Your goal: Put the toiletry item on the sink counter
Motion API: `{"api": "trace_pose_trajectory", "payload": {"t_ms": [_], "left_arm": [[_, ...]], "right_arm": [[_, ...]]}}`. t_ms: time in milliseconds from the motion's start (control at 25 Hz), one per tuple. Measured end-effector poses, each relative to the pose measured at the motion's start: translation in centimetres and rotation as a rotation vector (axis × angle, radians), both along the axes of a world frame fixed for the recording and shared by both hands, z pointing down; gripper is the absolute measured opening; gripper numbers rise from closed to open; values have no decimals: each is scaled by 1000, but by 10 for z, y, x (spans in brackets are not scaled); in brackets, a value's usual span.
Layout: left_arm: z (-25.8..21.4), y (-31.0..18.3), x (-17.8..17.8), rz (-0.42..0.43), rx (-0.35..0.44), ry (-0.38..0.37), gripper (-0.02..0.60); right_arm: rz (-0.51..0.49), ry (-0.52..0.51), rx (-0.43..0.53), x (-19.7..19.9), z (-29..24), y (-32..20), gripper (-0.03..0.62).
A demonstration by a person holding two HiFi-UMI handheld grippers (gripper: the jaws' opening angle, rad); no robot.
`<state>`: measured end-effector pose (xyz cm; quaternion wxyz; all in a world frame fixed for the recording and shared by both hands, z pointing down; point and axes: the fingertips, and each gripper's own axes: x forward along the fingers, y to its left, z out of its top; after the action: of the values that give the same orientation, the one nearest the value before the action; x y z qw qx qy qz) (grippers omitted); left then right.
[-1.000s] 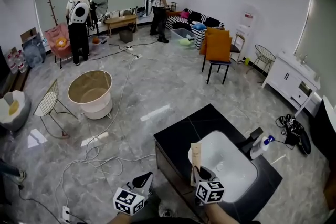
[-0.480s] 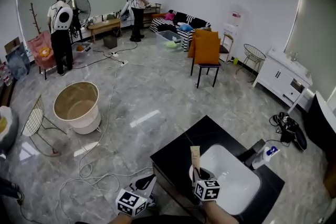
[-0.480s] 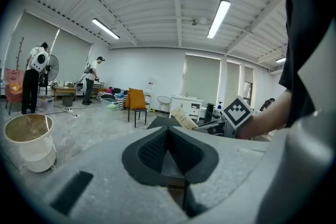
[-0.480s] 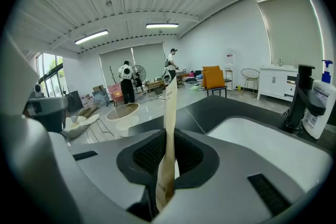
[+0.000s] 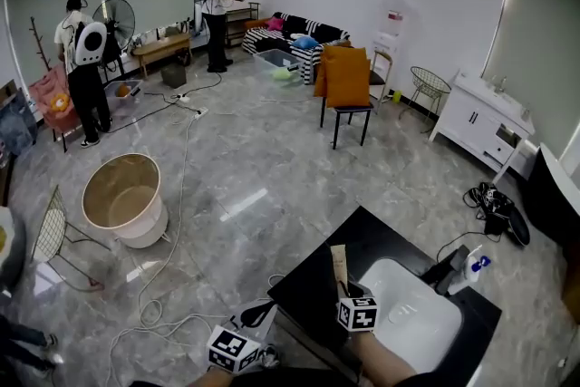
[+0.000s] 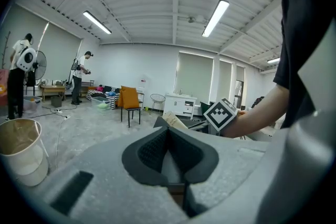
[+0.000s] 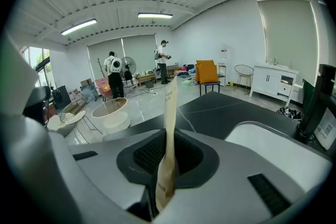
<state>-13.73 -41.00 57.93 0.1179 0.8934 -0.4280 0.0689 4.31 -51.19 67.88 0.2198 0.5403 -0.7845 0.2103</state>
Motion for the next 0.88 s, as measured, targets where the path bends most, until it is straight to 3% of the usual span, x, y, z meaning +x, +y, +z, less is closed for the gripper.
{"api": "trace_pose_trajectory", "payload": {"t_ms": [400,880], "left_arm": [[8,-36,-19,20,-5,-10,2],[10,-52,-22,20,-14,-3,2]], "right_arm": [[134,2,-99,8,35,-57,43],[181,35,-144,17,49,-75,56]]}}
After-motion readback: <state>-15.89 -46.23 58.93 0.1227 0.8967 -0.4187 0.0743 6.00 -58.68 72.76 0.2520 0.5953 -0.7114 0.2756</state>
